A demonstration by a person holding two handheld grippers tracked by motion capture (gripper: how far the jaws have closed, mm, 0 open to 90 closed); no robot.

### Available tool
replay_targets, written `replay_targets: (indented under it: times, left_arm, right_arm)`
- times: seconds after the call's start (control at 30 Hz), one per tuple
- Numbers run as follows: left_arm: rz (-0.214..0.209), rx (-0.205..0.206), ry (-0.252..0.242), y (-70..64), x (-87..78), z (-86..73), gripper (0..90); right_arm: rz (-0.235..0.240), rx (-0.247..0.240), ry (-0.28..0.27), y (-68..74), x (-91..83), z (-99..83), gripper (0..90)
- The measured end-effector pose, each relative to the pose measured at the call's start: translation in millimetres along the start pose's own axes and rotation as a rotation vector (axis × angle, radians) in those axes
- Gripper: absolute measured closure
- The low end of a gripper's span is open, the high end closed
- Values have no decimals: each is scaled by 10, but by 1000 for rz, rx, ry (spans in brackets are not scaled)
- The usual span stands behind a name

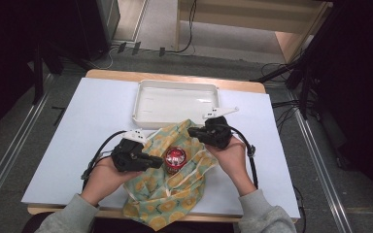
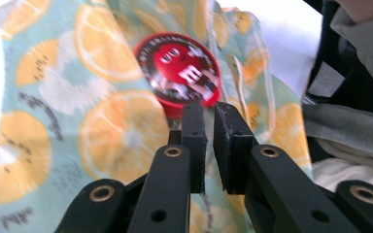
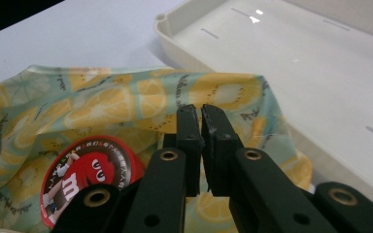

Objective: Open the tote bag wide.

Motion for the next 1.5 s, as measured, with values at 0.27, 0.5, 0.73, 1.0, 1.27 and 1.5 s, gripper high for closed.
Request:
replay_targets:
  times: [0.27,0.5,0.73,1.0,1.27,1.5]
  left_arm:
    - [32,-28,7,206,32,136,861]
    - [50,-65,14,364,120,95,863]
    - [52,-80,17,453,179,61,866]
    - [66,-103,32,592,288,10,866]
    - [65,-131,30,762,386,-75,872]
    - [96,-146,75,895,517,-163,873]
  right_arm:
    - [6,8,37,82,211,-42,898]
    - [2,19,75,93,354,-179,898]
    - [-2,49,102,62,400,-370,898]
    - [-8,59,135,69,448,-555,898]
    - [-16,81,138,58,432,-704,895]
    - [-27,85,143,38,430,-781,891]
Point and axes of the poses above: each handheld gripper's, and its own axes: x roughly forward along the jaws, z roughly out of its top, y roughly to its left, the point moved 6 cm from there along x, roughly forward along the jaws, and after that the axes turned 14 degrees about y, right-handed, at the moved point
